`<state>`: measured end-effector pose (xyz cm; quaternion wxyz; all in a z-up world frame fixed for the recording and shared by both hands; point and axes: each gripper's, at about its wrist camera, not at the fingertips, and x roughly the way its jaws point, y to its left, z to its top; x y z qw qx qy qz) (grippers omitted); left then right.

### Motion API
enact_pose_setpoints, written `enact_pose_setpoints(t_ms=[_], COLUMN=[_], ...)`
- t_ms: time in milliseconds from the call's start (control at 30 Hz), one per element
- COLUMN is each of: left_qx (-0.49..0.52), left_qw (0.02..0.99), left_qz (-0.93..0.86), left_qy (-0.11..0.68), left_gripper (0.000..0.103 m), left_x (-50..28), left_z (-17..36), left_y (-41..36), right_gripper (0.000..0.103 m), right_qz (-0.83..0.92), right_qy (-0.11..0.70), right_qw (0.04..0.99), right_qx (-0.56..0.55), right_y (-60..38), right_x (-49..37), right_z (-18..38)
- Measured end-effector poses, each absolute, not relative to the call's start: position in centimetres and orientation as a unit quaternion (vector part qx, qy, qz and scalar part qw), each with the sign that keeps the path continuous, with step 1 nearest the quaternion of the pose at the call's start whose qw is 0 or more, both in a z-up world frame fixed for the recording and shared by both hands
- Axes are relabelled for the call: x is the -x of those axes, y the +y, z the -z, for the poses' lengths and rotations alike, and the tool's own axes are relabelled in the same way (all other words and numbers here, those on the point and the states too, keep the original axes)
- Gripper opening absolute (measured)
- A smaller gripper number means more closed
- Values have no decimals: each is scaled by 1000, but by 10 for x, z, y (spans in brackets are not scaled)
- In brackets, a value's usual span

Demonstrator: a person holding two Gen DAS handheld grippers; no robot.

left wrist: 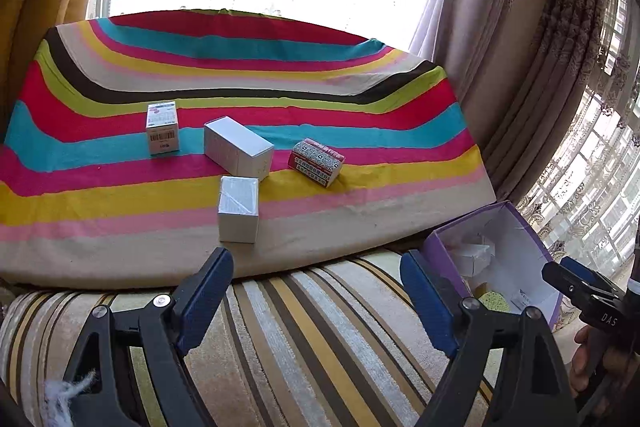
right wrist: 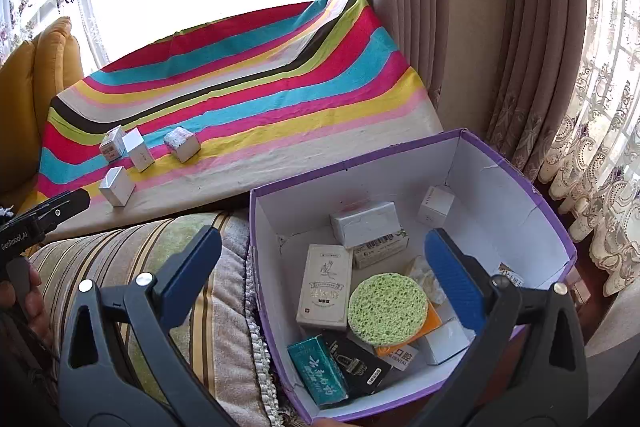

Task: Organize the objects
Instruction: 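Move both grippers back to the boxes on the cloth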

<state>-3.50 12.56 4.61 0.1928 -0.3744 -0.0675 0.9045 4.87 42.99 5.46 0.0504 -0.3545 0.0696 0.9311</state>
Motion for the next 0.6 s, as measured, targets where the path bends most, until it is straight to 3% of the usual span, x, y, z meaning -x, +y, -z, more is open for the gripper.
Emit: enact_pose_setpoints(t_ms=[233,467,600], left_qx=[387,411,415], left_qw=[161,153,153], left_qz=[-903,-894,-892], left_qy=[-89,-92,-90], left_gripper=[85,67,63], left_x=[43,55,66], left_z=[-39,-29,-26], left_y=[102,100,102], right_gripper=[102,102,101], right_qz=[-928,-925,-922], right_qy=[78,66,55], right_qw=[14,-12,-21], right_qx=[365,374,383], right_y=[403,376,366], right_x=[-40,-24,-15], right_z=[-50,-44,-40])
